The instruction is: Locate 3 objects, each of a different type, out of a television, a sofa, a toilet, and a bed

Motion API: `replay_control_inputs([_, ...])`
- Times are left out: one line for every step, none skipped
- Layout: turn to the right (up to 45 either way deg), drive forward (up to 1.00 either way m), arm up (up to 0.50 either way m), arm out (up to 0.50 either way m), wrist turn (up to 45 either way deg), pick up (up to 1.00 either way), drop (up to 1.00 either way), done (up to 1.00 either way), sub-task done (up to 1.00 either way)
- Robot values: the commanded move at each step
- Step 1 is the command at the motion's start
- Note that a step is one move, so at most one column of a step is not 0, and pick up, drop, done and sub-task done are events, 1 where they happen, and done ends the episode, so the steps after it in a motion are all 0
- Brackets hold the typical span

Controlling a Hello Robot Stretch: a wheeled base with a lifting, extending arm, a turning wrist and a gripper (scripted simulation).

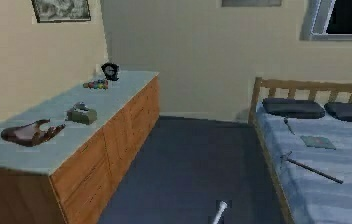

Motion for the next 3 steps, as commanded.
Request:
replay_control_inputs([-45.0, 0.0, 0.0, 0.0, 0.0, 0.0, 0.0, 0.0, 0.0])
replay_control_inputs([-45.0, 0.0, 0.0, 0.0, 0.0, 0.0, 0.0, 0.0, 0.0])
replay_control_inputs([-27.0, 0.0, 0.0, 0.0, 0.0, 0.0, 0.0, 0.0, 0.0])
